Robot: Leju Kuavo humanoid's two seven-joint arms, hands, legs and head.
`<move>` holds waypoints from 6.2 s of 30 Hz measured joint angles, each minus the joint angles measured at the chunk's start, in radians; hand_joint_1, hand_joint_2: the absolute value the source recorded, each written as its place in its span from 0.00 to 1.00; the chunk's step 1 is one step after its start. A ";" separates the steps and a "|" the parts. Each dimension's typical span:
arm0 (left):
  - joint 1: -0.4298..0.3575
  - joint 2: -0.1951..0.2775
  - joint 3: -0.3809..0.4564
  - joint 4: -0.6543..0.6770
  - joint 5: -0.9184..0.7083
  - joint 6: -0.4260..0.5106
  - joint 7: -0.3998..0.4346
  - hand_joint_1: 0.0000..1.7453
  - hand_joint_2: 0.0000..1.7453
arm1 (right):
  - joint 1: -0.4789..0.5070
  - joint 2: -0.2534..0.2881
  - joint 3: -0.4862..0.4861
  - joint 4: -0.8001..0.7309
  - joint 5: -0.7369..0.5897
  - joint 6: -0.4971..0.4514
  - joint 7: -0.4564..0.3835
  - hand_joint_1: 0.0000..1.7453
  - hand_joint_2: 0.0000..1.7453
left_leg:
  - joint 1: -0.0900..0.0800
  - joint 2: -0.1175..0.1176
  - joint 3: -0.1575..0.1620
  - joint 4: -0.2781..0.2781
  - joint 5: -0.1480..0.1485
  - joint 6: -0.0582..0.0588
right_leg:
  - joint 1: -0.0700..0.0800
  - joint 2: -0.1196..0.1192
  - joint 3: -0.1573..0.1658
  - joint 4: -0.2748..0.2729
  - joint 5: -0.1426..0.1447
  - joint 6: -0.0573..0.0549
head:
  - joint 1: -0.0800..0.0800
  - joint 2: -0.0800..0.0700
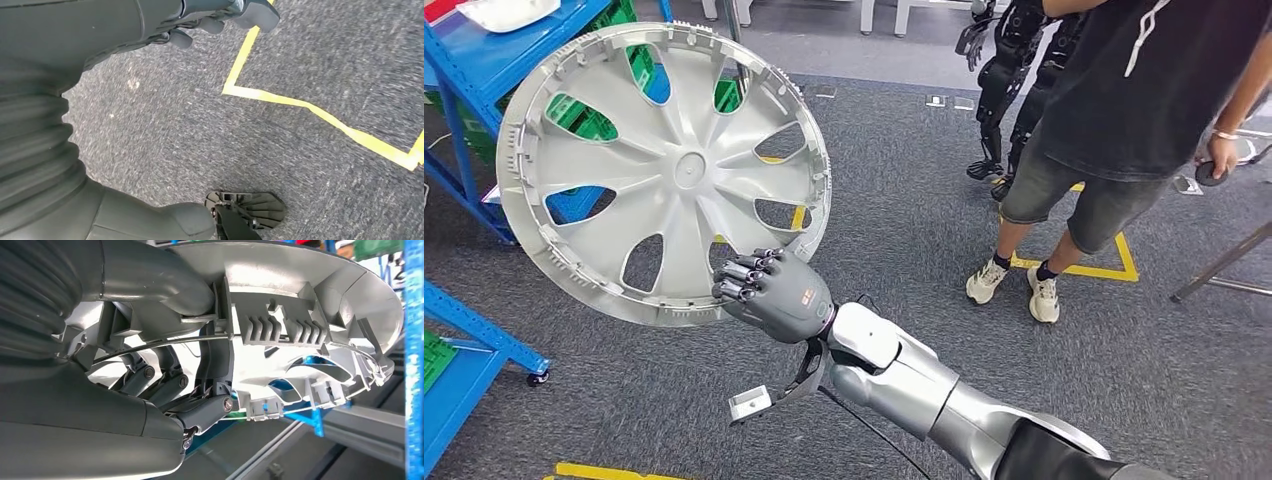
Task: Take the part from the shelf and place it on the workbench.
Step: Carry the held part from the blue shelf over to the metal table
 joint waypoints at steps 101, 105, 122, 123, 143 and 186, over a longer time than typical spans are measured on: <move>0.001 -0.011 0.050 -0.002 0.021 -0.048 -0.013 0.00 1.00 | -0.081 0.103 0.004 0.063 0.095 0.076 0.095 1.00 1.00 | 0.001 -0.065 -0.127 0.260 -0.118 -0.035 | -0.001 0.069 -0.005 -0.019 0.023 -0.044 | -0.019 0.000; 0.000 -0.012 0.051 -0.002 0.021 -0.047 0.001 0.00 1.00 | -0.081 0.105 0.005 0.075 0.094 0.071 0.092 1.00 1.00 | 0.008 -0.101 -0.071 0.115 -0.009 -0.034 | -0.004 0.115 -0.007 -0.009 0.020 -0.038 | -0.019 0.000; -0.002 0.003 0.088 -0.006 0.033 -0.038 -0.014 0.00 1.00 | -0.080 0.113 0.011 0.127 0.053 0.042 0.056 1.00 1.00 | 0.001 -0.002 -0.011 0.001 0.008 0.000 | 0.000 -0.001 -0.020 0.010 0.013 -0.002 | -0.016 0.000; -0.003 0.003 0.088 -0.006 0.032 -0.039 -0.009 0.00 1.00 | -0.080 0.113 0.011 0.127 0.052 0.042 0.056 1.00 1.00 | -0.002 0.005 -0.010 0.001 0.006 -0.005 | 0.003 -0.004 -0.012 -0.006 0.013 -0.008 | -0.017 0.000; -0.014 0.001 0.129 -0.006 0.071 0.015 -0.137 0.00 1.00 | -0.093 0.110 -0.013 0.122 0.060 0.046 0.060 1.00 1.00 | 0.015 -0.106 -0.033 0.008 0.026 -0.001 | -0.011 0.114 -0.051 0.048 -0.007 0.009 | -0.021 0.000; -0.019 -0.007 0.174 -0.003 0.065 0.002 -0.068 0.00 1.00 | -0.106 0.129 -0.075 0.129 0.032 0.034 0.099 1.00 1.00 | 0.000 0.012 -0.015 0.010 0.004 -0.011 | 0.009 0.013 -0.019 -0.002 0.017 -0.021 | -0.014 0.000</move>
